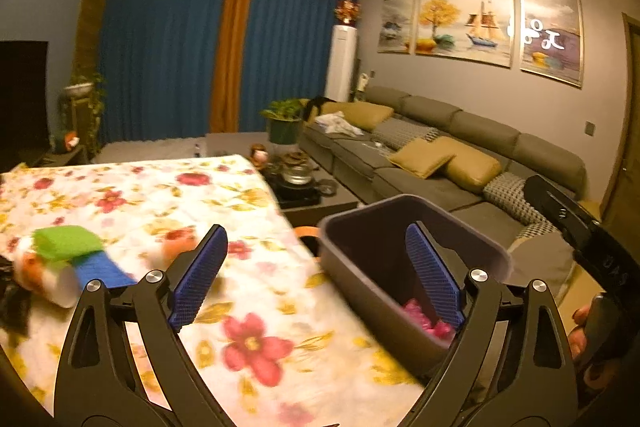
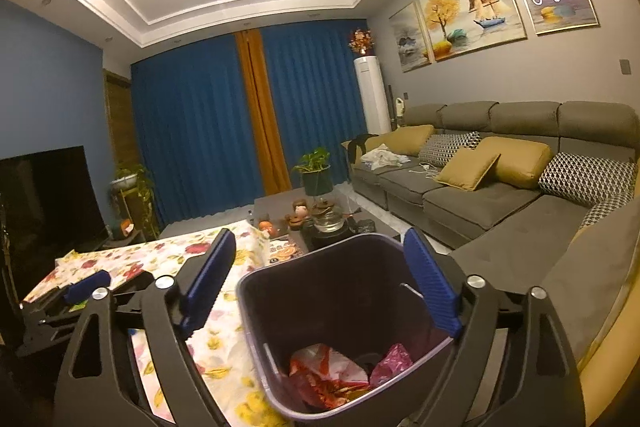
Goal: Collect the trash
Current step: 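Move both open grippers back from the bin to the trash on the bed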
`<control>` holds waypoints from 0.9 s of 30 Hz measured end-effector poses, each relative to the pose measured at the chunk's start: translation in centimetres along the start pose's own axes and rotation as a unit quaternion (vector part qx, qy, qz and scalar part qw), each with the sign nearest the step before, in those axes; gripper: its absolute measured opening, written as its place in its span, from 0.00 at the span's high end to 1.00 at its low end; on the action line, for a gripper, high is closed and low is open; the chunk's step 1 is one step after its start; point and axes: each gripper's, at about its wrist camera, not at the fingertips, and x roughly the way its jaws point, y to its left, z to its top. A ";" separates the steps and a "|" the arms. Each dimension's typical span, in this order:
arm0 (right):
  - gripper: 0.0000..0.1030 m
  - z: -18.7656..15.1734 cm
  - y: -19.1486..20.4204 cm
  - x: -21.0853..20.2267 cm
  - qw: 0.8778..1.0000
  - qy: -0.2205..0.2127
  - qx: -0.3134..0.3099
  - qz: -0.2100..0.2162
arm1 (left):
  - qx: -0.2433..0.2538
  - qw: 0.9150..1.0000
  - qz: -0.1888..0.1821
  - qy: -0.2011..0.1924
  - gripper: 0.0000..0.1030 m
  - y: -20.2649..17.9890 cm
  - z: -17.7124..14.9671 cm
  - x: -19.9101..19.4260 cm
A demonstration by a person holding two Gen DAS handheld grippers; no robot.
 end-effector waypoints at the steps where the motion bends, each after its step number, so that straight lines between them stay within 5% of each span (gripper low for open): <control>1: 0.16 0.0 0.5 -0.1 1.000 0.002 -0.001 0.005 | -0.002 1.000 0.009 -0.002 0.13 0.7 -0.1 -0.5; 27: 0.14 -3.2 16.7 0.3 0.988 0.047 -0.069 0.132 | -0.075 0.977 0.199 -0.010 0.13 18.7 -2.9 -11.1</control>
